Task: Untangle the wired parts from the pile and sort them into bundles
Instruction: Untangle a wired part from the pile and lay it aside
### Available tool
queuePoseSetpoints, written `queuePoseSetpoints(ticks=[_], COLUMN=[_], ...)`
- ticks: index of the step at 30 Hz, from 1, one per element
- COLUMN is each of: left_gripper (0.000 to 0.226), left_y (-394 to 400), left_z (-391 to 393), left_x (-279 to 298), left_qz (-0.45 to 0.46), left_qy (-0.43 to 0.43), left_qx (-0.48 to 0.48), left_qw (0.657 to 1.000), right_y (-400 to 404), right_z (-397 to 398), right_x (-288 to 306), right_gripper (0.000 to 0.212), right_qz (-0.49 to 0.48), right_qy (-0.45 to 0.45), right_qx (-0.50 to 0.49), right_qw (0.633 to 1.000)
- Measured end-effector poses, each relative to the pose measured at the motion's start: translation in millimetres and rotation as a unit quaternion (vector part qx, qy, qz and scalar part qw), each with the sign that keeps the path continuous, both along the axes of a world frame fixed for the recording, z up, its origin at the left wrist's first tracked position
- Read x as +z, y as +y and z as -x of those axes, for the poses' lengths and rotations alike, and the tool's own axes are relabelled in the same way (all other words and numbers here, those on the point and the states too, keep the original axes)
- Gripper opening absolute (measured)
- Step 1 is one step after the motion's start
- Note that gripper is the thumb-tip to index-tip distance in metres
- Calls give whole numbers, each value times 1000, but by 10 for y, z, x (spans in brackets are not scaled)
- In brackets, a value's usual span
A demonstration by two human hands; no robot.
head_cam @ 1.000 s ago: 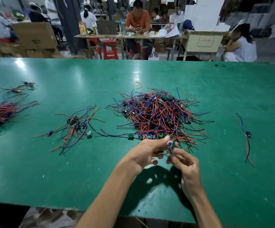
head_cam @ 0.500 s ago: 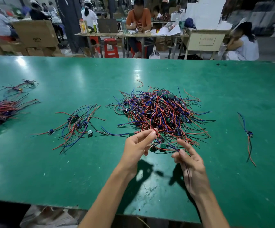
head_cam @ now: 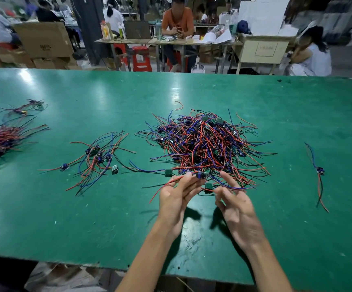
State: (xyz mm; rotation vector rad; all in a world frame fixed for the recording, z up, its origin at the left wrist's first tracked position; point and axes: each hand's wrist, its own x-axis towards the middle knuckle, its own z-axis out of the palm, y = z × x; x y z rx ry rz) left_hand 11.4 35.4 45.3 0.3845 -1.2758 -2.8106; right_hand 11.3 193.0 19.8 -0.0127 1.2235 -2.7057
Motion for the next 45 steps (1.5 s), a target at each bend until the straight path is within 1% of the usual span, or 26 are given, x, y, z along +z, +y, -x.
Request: queuePoseSetpoints(ticks=[2,4,6,8,10,11,14,15,17,18,19,20,21,22,23,25,27,29,32,35,36,38,40,42,43,45], left_gripper=[12,5,8,13,17,21,28,26,14,8,9,16,20,21,19,17,22,23,24,27,28,29,33,36,35,29], left_y=[15,15,-3,-32,-77,-101,-197,-239,-343,-405,-471,-538,-601,-660,-690,-644,-449,-186,47,97,113,126,116,120,129,151], left_z=[-28,-64,-108,-148,-182,-189,-177,-157,-99,-61,-19,26,74,114,143,179,174,115,36,0,-18,-55,-60,-56,-59,-84], left_x=[-59,-126,-183,-223,-231,-241,-248,-246,-232,-225,-219,-205,-181,-139,-86,16,52,0,-112,-187,-210,-254,-291,-306,-305,-307], left_qz=[18,34,55,76,118,156,265,294,360,403,455,507,537,537,505,421,391,367,304,298,310,335,340,324,320,326], left_qy=[-8,-11,0,17,44,61,98,104,121,136,154,171,183,184,180,160,133,107,67,42,43,39,31,37,47,63], left_qx=[5,10,6,-1,-20,-35,-90,-101,-122,-131,-129,-109,-79,-54,-43,-72,-142,-194,-193,-192,-185,-155,-127,-116,-113,-106], left_qw=[1000,999,998,997,992,985,955,945,917,896,868,838,819,821,843,890,900,903,931,934,932,929,931,938,940,937], right_y=[-87,-148,-187,-201,-179,-154,-49,-30,-10,-1,11,33,57,82,93,76,14,-47,-104,-127,-121,-121,-155,-185,-189,-183], right_z=[22,30,24,20,33,44,83,96,119,132,145,161,179,198,217,253,290,318,313,253,232,206,185,169,163,150], right_x=[9,13,-3,-9,7,15,35,50,86,101,116,126,136,146,162,193,209,197,115,-45,-103,-183,-210,-201,-200,-216], right_gripper=[32,24,24,26,30,33,42,44,47,48,49,50,52,53,53,56,59,55,41,26,22,16,18,25,28,26], right_qz=[-38,-103,-149,-152,-113,-89,-54,-56,-86,-109,-131,-149,-165,-181,-195,-215,-227,-243,-276,-278,-292,-354,-387,-391,-403,-441], right_qy=[-4,-4,0,-5,-23,-31,-37,-34,-22,-14,-4,9,25,42,58,88,114,128,104,57,52,67,88,91,97,113], right_qx=[-43,-85,-100,-100,-93,-90,-90,-90,-94,-97,-100,-100,-97,-91,-83,-65,-58,-71,-118,-124,-129,-127,-104,-93,-92,-93], right_qw=[998,991,984,983,989,991,994,994,992,989,986,984,981,978,976,971,965,959,948,951,946,924,912,911,905,885])
